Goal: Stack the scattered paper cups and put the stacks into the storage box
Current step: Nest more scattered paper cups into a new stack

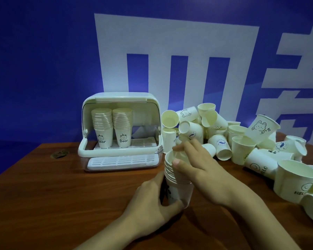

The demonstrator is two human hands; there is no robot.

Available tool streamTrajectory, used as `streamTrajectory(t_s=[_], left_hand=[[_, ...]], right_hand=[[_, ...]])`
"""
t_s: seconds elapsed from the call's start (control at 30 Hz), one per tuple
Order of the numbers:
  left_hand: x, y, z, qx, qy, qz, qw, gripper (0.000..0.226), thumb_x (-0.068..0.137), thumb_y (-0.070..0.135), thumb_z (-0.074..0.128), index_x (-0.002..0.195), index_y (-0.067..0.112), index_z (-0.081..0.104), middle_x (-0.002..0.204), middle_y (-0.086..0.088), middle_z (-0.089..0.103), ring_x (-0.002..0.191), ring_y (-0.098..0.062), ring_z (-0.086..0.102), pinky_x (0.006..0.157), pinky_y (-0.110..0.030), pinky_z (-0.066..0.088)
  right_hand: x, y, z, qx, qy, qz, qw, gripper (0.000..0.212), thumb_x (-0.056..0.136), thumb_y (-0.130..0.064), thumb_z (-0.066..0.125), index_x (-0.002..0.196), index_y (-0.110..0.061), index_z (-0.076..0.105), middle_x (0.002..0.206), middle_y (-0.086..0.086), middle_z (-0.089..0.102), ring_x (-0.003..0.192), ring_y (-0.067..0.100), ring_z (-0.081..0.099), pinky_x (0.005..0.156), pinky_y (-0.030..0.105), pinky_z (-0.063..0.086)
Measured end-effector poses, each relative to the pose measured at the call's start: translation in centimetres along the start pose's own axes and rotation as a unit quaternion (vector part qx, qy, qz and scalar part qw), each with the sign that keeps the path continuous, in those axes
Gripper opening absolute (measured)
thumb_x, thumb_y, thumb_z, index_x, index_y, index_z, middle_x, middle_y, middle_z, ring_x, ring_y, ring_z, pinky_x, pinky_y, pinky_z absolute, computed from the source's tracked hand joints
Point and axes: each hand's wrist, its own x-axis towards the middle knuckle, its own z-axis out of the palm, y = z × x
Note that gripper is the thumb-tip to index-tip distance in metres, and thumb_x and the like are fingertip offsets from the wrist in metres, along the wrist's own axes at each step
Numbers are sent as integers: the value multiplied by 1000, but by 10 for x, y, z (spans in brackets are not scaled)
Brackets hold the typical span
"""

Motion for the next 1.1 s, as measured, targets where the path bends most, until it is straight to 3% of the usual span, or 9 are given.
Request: streamTrajectory(t_s=[0.13, 0.2, 0.27, 0.37, 0.47, 0.6, 0.8, 0.97, 1.1], left_hand=[[1, 1, -1, 5, -6, -15, 1000, 60, 73, 62, 76, 127, 48, 54, 105, 20, 74, 95, -1, 69, 87, -36, 57], [2, 1, -1, 19, -6, -16, 1000, 65, 72, 65, 74, 131, 49, 53, 112, 24, 73, 103, 2, 68, 92, -34, 55], [2, 3, -2, 23, -10, -18, 1000, 67, 72, 67, 74, 133, 50, 52, 119, 29, 70, 111, 6, 65, 97, -31, 54], [1, 5, -3, 24, -11, -23, 999, 69, 72, 69, 73, 134, 51, 50, 121, 30, 69, 113, 6, 64, 98, -30, 53], [0, 5, -3, 26, -10, -24, 999, 69, 72, 69, 73, 135, 52, 50, 119, 30, 70, 111, 6, 64, 96, -29, 53], [0, 6, -4, 23, -7, -22, 999, 68, 71, 68, 72, 134, 50, 51, 119, 28, 70, 111, 5, 65, 96, -30, 54], [0, 5, -4, 29, -13, -19, 999, 67, 73, 68, 72, 134, 48, 51, 123, 28, 69, 114, 6, 63, 98, -30, 53], [-1, 5, -4, 33, -14, -23, 999, 64, 72, 68, 72, 129, 45, 55, 120, 27, 70, 111, 5, 64, 96, -31, 54], [1, 5, -4, 41, -15, -19, 999, 63, 73, 67, 73, 128, 43, 54, 117, 23, 71, 103, 1, 65, 85, -25, 51]], right_hand=[[3, 12, -3, 183, 67, -34, 980, 38, 94, -50, 41, 115, -30, 65, 116, -13, 61, 116, 1, 54, 99, 23, 41], [9, 36, -1, 167, 160, -43, 972, 41, 98, -45, 34, 108, -28, 70, 123, -8, 64, 122, 3, 55, 101, 23, 41], [14, 62, 1, 93, 187, 49, 977, 44, 92, -46, 35, 98, -28, 74, 139, -6, 57, 138, 12, 42, 111, 33, 35], [15, 84, 13, -103, 54, 187, 975, 35, 94, -35, 46, 119, -40, 71, 168, -7, 16, 156, 19, 2, 121, 52, 15], [15, 89, 26, -171, -6, 164, 972, 61, 91, -18, 49, 146, -46, 45, 169, -16, -3, 155, 17, -19, 121, 53, 4], [21, 84, 29, -210, 68, 146, 964, 74, 87, -23, 55, 155, -33, 28, 165, -15, 9, 155, 17, -4, 117, 55, 14], [18, 80, 23, -216, 231, 103, 943, 71, 77, -9, 69, 144, -20, 47, 150, -4, 40, 138, 22, 34, 101, 42, 29], [18, 65, 3, -85, 368, 57, 924, 59, 72, -39, 82, 124, -18, 66, 125, 0, 61, 118, 27, 57, 91, 45, 42], [12, 37, -14, 56, 453, 5, 890, 55, 75, -51, 73, 117, -18, 64, 110, -6, 67, 101, 10, 65, 90, 40, 55]])
